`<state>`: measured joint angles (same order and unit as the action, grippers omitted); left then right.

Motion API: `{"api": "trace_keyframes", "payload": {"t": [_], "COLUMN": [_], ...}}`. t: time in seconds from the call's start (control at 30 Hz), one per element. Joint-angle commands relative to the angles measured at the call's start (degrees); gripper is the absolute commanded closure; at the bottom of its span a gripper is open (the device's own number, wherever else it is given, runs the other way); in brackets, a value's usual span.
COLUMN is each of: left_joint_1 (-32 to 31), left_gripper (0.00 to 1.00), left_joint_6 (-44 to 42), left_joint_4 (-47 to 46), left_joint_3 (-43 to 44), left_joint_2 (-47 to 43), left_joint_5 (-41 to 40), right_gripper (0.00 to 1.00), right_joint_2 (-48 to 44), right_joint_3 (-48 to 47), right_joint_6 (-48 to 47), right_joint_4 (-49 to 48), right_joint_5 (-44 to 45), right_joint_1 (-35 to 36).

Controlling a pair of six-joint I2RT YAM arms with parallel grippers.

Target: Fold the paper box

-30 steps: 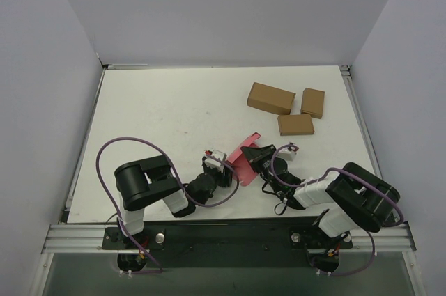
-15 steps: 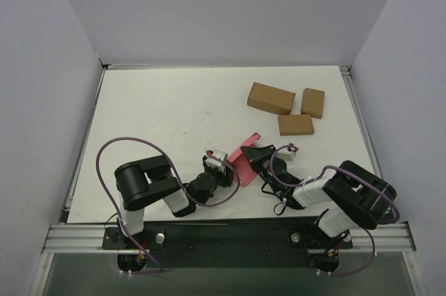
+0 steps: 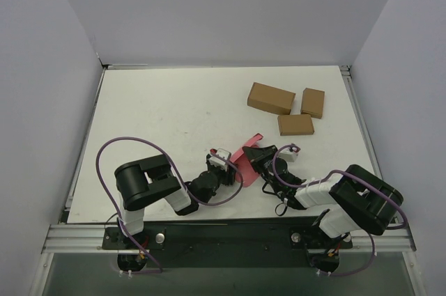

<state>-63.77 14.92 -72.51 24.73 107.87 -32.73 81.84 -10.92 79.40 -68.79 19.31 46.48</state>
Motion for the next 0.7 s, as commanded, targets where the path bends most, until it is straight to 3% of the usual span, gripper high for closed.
{"api": "trace_keyframes", "payload": {"t": [0.0,0.43,0.53,0.67], "left_joint_1": [0.40,0.40,0.31,0.49], "left_gripper": [0.40,0.55,0.64,0.75], "left_joint_6": [-0.50,-3.75,-4.02,-4.63], "left_joint_4": [-20.04,-21.71,-20.48,-19.25], "left_joint_3": [2.51,2.78,2.34,1.55], "left_joint_2": [-0.91,-0.56,-1.08,-1.88], "left_joint_5": [-2.60,-6.03,-8.21,-9.54], "right_gripper": [1.00,1.00,1.00,0.88], "right_joint_2": [-0.28,-2.39,-3.70,-6.95], "right_joint_3": [-0.16,-1.47,-1.65,-2.79], "right_joint_6": [-1.35,-0.30,0.23,-1.52], "right_joint_4": [4.46,10.95,13.59,17.98], "right_joint_5": [-0.77,0.38,0.73,1.34], "right_joint_1": [0.81,1.68,1.77,2.21]}}
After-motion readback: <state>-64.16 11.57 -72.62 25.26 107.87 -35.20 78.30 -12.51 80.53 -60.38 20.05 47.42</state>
